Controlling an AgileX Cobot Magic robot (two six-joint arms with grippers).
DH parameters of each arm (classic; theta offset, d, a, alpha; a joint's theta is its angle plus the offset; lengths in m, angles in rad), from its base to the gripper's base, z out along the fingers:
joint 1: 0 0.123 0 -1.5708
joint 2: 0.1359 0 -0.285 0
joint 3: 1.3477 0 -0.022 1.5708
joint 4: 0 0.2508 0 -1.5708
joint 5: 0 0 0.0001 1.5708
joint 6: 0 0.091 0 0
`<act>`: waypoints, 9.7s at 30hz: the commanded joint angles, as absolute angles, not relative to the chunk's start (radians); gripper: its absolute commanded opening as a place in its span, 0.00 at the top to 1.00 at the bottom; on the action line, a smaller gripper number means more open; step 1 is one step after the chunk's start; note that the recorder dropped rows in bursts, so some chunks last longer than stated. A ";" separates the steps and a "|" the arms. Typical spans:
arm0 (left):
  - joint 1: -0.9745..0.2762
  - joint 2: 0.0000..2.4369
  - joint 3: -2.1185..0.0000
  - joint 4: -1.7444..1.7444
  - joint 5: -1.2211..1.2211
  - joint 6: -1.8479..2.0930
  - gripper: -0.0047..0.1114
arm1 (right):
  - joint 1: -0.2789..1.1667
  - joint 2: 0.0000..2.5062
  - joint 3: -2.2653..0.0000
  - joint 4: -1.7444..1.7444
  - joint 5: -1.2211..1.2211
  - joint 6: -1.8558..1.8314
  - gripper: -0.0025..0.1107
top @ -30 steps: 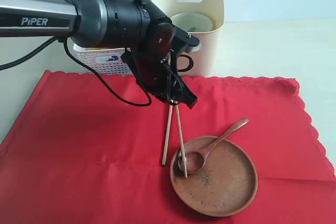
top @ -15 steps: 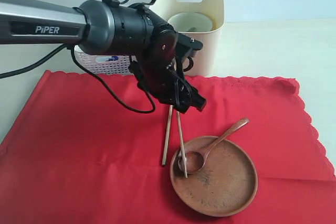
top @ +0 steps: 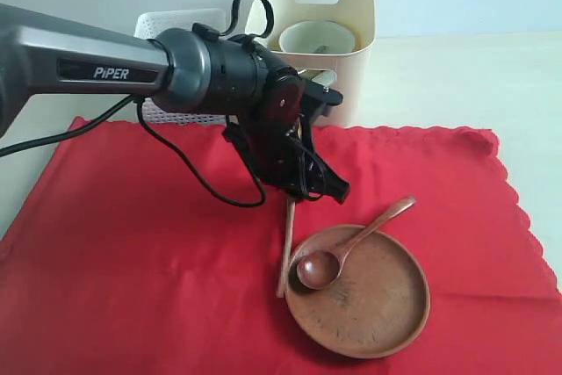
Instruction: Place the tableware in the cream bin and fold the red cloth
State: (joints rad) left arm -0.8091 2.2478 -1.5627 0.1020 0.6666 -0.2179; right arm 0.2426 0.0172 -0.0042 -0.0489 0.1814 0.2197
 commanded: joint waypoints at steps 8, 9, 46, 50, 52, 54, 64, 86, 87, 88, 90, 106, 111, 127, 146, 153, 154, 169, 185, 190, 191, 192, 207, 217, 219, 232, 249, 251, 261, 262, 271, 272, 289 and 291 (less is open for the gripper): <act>-0.807 2.259 -1.561 0.116 0.676 -0.215 0.96 | 0.245 0.010 0.000 -0.051 0.179 0.221 0.98; -0.807 2.257 -1.561 0.116 0.683 -0.215 0.96 | 0.245 0.010 0.000 -0.051 0.179 0.221 0.98; -0.746 2.047 -1.852 0.116 0.417 -0.030 0.96 | 0.245 0.010 0.000 -0.051 0.179 0.221 0.98; -0.710 2.080 -1.855 0.116 0.229 -0.037 0.96 | 0.245 0.010 0.000 -0.051 0.179 0.221 0.98; -0.695 2.094 -1.855 0.116 0.132 -0.037 0.96 | 0.245 0.010 0.000 -0.051 0.179 0.221 0.98; -0.685 2.109 -1.855 0.114 0.059 -0.037 0.96 | 0.245 0.010 0.000 -0.051 0.179 0.221 0.98; -0.657 2.203 -1.855 0.114 -0.180 -0.035 0.96 | 0.245 0.010 0.000 -0.051 0.179 0.221 0.98; -0.639 2.209 -1.855 0.114 -0.088 -0.059 0.61 | 0.245 0.010 0.000 -0.051 0.179 0.221 0.98; -0.639 2.207 -1.855 0.114 -0.071 -0.059 0.68 | 0.245 0.010 0.000 -0.051 0.187 0.221 0.98; -0.639 2.202 -1.855 0.114 -0.056 -0.059 0.72 | 0.245 0.010 0.000 -0.051 0.187 0.221 0.98; -0.639 2.190 -1.855 0.114 -0.006 -0.059 0.83 | 0.245 0.010 0.000 -0.051 0.187 0.221 0.98; -0.747 2.018 -1.805 -0.033 0.806 0.261 0.96 | 0.245 0.010 0.000 -0.051 0.187 0.221 0.98; -0.849 2.020 -1.701 -0.140 0.895 0.366 0.96 | 0.245 0.010 0.000 -0.051 0.187 0.221 0.98; -0.970 2.199 -1.683 -0.203 0.781 0.364 0.47 | 0.245 0.010 0.000 -0.051 0.187 0.221 0.98; -0.970 2.275 -1.685 -0.203 0.589 0.364 0.77 | 0.245 0.010 0.000 -0.051 0.187 0.221 0.98; -0.970 2.279 -1.685 -0.201 0.587 0.364 0.96 | 0.245 0.010 0.000 -0.051 0.187 0.221 0.98; -0.970 2.279 -1.685 -0.199 0.587 0.364 0.96 | 0.245 0.010 0.000 -0.051 0.187 0.221 0.98; -0.970 2.265 -1.685 -0.209 0.594 0.359 0.63 | 0.245 0.010 0.000 -0.051 0.187 0.221 0.98; -0.967 2.306 -1.685 -0.218 0.557 0.359 0.69 | 0.245 0.010 0.000 -0.051 0.187 0.221 0.98; -0.965 2.265 -1.685 -0.184 0.569 0.364 0.96 | 0.245 0.010 0.000 -0.051 0.187 0.221 0.98; -0.965 2.230 -1.685 -0.177 0.585 0.364 0.96 | 0.245 0.010 0.000 -0.051 0.187 0.221 0.98; -0.965 2.195 -1.685 -0.175 0.599 0.366 0.96 | 0.245 0.010 0.000 -0.051 0.187 0.221 0.98; -0.778 1.964 -1.685 -0.162 0.151 0.361 0.96 | 0.245 0.010 0.000 -0.051 0.187 0.221 0.98; -0.732 2.064 -1.685 -0.170 -0.135 0.359 0.96 | 0.245 0.010 0.000 -0.051 0.187 0.221 0.98; -0.728 2.084 -1.685 -0.170 -0.185 0.359 0.96 | 0.245 0.010 0.000 -0.051 0.187 0.221 0.98; -0.711 2.156 -1.685 -0.220 -0.345 0.361 0.72 | 0.245 0.010 0.000 -0.051 0.187 0.221 0.98; -0.669 2.155 -1.685 -0.442 -0.277 0.356 0.39 | 0.245 0.010 0.000 -0.051 0.187 0.221 0.98; -0.669 2.148 -1.685 -0.451 -0.218 0.356 0.46 | 0.245 0.010 0.000 -0.051 0.187 0.221 0.98; -0.669 2.003 -1.685 -0.307 0.437 0.419 0.96 | 0.245 0.010 0.000 -0.051 0.187 0.221 0.98; -0.671 1.992 -1.685 -0.304 0.499 0.451 0.96 | 0.245 0.010 0.000 -0.051 0.187 0.221 0.98; -0.680 1.979 -1.649 -0.495 1.135 1.058 0.96 | 0.245 0.010 0.000 -0.051 0.177 0.221 0.98; -0.682 1.984 -1.635 -0.506 1.151 1.104 0.96 | 0.245 0.010 0.000 -0.051 0.177 0.221 0.98; -0.862 2.159 -1.561 -0.321 1.051 1.153 0.52 | 0.245 0.010 0.000 -0.051 0.177 0.221 0.98; -0.871 2.168 -1.561 -0.304 1.054 1.148 0.52 | 0.245 0.010 0.000 -0.051 0.177 0.221 0.98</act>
